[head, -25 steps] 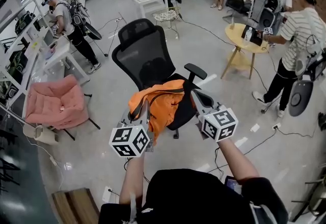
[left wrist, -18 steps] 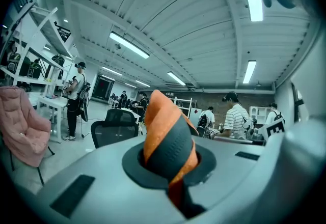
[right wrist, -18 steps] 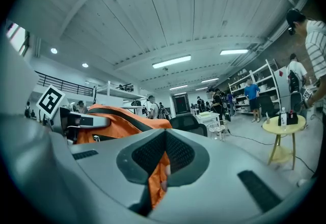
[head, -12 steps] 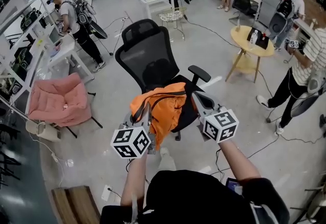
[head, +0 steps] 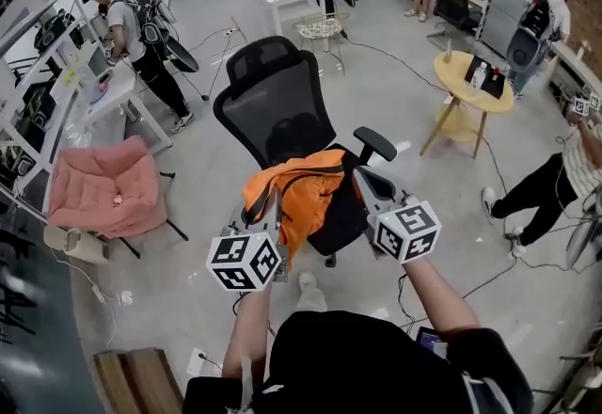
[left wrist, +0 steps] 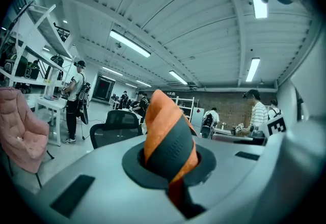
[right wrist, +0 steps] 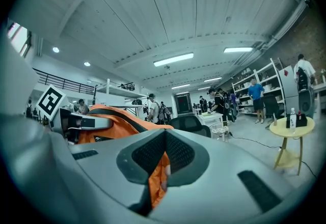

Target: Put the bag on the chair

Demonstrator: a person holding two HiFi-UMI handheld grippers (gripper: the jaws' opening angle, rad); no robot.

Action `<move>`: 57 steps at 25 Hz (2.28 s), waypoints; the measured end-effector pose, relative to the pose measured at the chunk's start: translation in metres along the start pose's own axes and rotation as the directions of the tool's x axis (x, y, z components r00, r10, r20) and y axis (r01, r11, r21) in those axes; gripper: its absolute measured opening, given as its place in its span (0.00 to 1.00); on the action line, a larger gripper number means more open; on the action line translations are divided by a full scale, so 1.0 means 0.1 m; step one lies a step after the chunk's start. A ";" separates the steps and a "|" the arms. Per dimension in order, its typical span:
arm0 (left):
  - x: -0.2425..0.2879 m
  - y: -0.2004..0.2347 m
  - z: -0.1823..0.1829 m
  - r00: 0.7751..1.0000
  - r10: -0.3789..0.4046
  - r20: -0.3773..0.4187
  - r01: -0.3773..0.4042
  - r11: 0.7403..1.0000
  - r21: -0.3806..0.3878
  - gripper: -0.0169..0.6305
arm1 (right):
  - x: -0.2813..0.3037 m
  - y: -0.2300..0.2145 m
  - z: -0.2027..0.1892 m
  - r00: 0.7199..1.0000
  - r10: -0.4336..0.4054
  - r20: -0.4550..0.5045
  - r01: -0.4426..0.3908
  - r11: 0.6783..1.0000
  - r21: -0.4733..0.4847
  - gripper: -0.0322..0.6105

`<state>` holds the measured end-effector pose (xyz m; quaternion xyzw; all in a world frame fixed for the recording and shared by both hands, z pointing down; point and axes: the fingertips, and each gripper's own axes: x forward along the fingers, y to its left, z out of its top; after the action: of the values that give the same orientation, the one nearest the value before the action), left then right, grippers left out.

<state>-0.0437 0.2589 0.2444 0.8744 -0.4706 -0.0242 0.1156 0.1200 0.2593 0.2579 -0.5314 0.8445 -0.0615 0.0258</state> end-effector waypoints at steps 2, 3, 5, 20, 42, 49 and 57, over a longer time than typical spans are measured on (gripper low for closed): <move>0.18 0.11 0.08 1.000 0.001 0.001 -0.001 1.000 0.001 0.04 | 0.22 -0.09 0.06 1.000 -0.001 -0.001 0.001 1.000 0.006 0.04; 0.27 0.17 0.13 1.000 0.002 0.002 -0.002 1.000 -0.001 0.04 | 0.32 -0.14 0.09 1.000 -0.002 -0.003 0.002 1.000 0.009 0.04; 0.43 0.26 0.20 1.000 0.000 0.004 0.000 1.000 -0.003 0.04 | 0.50 -0.22 0.12 1.000 -0.004 -0.007 0.004 1.000 0.013 0.04; 1.26 1.17 0.39 0.999 -0.037 -0.018 0.037 0.999 -0.022 0.04 | 1.68 -0.43 0.08 0.998 -0.048 -0.044 0.049 0.999 0.019 0.04; 2.16 2.10 0.43 0.991 -0.125 -0.057 0.122 0.991 -0.045 0.04 | 2.92 -0.61 -0.13 0.990 -0.115 -0.082 0.117 0.993 0.015 0.04; 2.28 2.20 0.37 0.989 -0.122 -0.082 0.119 0.992 -0.038 0.04 | 3.10 -0.61 -0.24 0.989 -0.104 -0.106 0.107 0.994 0.024 0.04; 2.46 2.17 0.25 0.988 -0.113 -0.108 0.108 0.993 -0.054 0.04 | 3.19 -0.78 -0.31 0.988 -0.084 -0.127 0.088 0.996 0.025 0.04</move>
<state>-0.0877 -0.0647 0.2852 0.8960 -0.4137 0.0065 0.1611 0.0485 -0.0589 0.3063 -0.5621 0.8195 -0.1090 -0.0220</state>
